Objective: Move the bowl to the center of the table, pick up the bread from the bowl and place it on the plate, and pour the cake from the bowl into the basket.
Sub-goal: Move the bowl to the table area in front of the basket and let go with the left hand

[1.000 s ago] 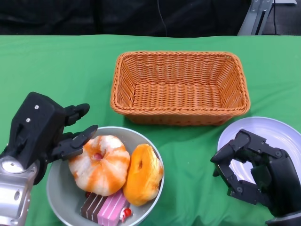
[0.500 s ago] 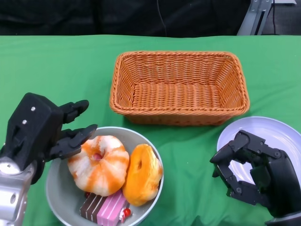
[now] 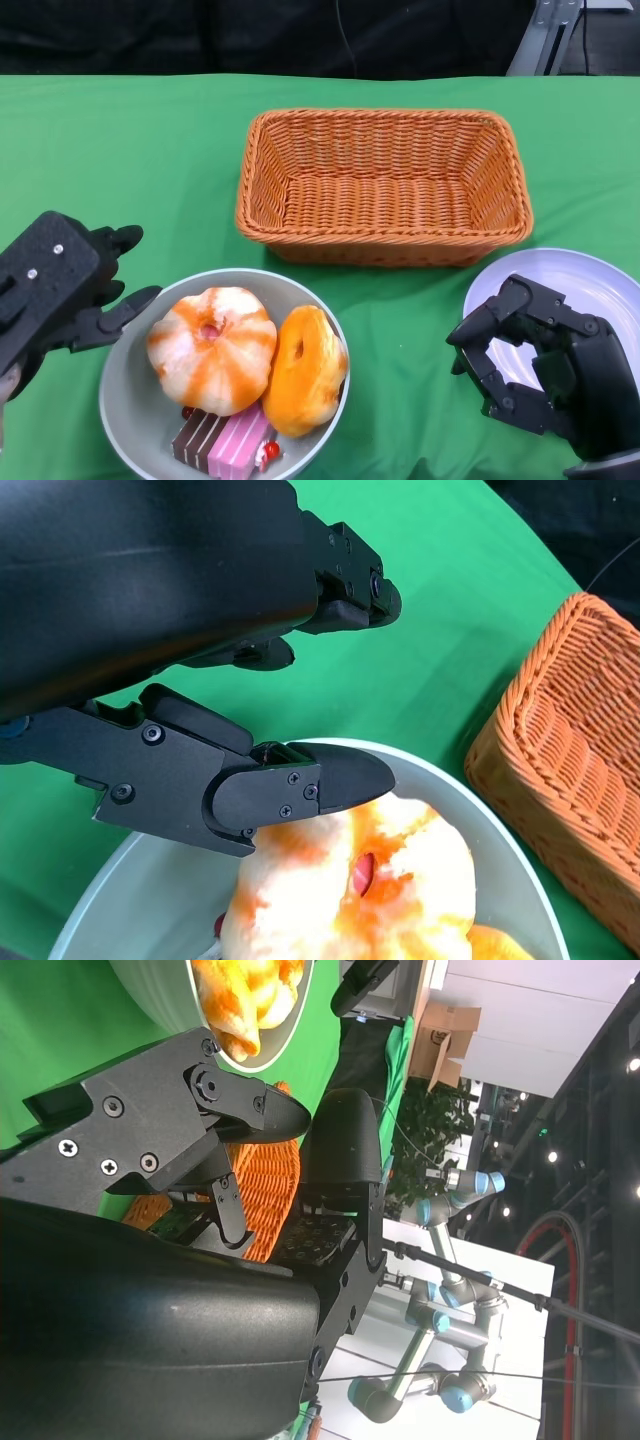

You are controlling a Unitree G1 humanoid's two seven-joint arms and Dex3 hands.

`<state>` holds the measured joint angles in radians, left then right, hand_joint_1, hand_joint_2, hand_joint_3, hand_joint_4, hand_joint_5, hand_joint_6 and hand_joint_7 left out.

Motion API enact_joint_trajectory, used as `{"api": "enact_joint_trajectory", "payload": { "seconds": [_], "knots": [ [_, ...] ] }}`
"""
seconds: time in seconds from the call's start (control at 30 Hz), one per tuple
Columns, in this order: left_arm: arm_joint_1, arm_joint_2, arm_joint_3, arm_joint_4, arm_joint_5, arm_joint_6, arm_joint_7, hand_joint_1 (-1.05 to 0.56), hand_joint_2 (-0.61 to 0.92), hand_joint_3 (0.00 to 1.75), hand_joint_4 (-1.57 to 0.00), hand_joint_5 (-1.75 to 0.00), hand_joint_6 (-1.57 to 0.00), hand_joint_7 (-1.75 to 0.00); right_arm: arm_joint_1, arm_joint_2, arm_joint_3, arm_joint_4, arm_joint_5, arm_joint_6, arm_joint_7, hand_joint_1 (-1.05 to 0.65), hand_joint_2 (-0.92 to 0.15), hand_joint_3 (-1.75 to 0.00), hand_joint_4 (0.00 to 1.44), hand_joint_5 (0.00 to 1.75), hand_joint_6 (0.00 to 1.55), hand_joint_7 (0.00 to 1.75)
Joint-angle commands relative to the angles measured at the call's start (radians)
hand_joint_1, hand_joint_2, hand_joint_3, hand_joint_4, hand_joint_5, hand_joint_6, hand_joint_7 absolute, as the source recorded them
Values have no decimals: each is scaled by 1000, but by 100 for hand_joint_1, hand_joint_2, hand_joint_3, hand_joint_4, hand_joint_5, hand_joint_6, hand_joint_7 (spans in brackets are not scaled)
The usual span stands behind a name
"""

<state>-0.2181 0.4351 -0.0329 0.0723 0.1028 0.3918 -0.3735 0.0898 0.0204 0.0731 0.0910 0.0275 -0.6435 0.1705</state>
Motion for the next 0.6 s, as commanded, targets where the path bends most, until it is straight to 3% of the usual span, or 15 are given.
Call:
{"api": "enact_joint_trajectory", "payload": {
  "seconds": [0.03,0.6],
  "knots": [
    [28,33,16,-32,-13,39,-30,-61,92,56,-27,0,-20,-1,13,-9,-2,-18,7,11,-4,-16,-64,-80,78,148,74,122],
    [150,105,11,-200,-46,153,-109,-60,92,57,-25,0,-16,0,12,-7,-2,-22,12,17,-4,-16,-63,-81,79,148,75,122]
  ]
}}
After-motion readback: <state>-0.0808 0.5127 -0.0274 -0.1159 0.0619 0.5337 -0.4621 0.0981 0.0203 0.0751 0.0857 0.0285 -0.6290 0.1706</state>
